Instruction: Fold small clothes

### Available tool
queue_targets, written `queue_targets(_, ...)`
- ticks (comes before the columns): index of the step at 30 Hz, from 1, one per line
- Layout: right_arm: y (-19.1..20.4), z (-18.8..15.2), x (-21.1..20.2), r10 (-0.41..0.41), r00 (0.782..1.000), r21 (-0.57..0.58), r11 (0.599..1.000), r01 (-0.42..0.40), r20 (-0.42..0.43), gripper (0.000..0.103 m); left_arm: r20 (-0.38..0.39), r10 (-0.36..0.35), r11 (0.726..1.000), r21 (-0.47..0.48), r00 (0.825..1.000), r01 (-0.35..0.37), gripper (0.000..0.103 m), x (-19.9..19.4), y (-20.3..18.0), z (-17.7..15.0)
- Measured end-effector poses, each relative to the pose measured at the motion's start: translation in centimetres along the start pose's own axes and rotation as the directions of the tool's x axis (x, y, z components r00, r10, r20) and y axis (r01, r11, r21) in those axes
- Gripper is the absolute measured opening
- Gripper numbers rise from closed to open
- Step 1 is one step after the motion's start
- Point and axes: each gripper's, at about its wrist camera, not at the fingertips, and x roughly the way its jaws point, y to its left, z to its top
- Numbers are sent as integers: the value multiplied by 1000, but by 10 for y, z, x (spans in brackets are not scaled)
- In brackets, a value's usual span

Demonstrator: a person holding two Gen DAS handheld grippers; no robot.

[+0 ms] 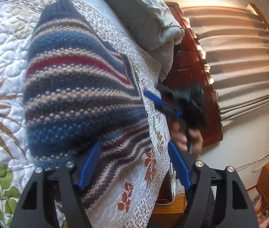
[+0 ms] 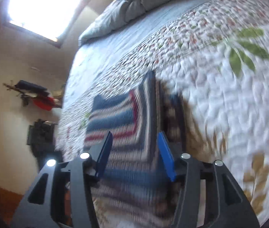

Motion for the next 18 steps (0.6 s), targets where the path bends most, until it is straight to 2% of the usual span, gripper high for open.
queue_targets(1, 2, 10, 10, -36, 999, 2, 999, 36, 3, 57, 0, -1, 1000, 7, 1000, 1, 73, 0, -1, -1)
queue_targets(3, 5, 23, 37, -80, 997, 9, 997, 80, -18, 56, -6, -6, 1000, 16, 1000, 6, 73, -1, 0, -6)
queue_targets(4, 4, 26, 43, -91, 996, 0, 996, 91, -26, 29, -6, -7, 1000, 13, 1000, 7, 73, -1, 2, -6)
queue_targets(5, 6, 28, 50, -117, 993, -10, 993, 117, -35, 10, -8, -10, 1000, 8, 1000, 10, 73, 0, 4, -6)
queue_targets(7, -9, 26, 54, -183, 983, 34, 982, 184, -21, 9, -10, -21, 1000, 0, 1000, 21, 73, 0, 10, -7)
queue_targets(8, -21, 25, 55, -189, 982, 68, 979, 190, -18, 9, -12, -26, 1000, -3, 1000, 26, 72, 3, 11, -7)
queue_targets(9, -33, 22, 56, -173, 985, 104, 979, 175, -25, 8, -13, -28, 1000, -4, 1000, 28, 72, 5, 12, -7)
queue_targets(12, -34, 20, 50, -146, 989, 109, 983, 146, -8, 11, -11, -17, 1000, -9, 1000, 17, 72, 6, 8, -7)
queue_targets(14, -22, 15, 27, -142, 989, 84, 987, 138, 39, 29, -14, -24, 1000, -8, 1000, 24, 73, 3, 2, -6)
queue_targets(16, -3, -2, -2, -148, 984, 13, 989, 147, 102, 32, 3, -51, 999, -2, 999, 51, 74, -8, -6, -5)
queue_targets(18, 18, -24, -22, -108, 987, -50, 992, 115, 122, 32, 28, -51, 999, 7, 998, 51, 77, -17, -10, -2)
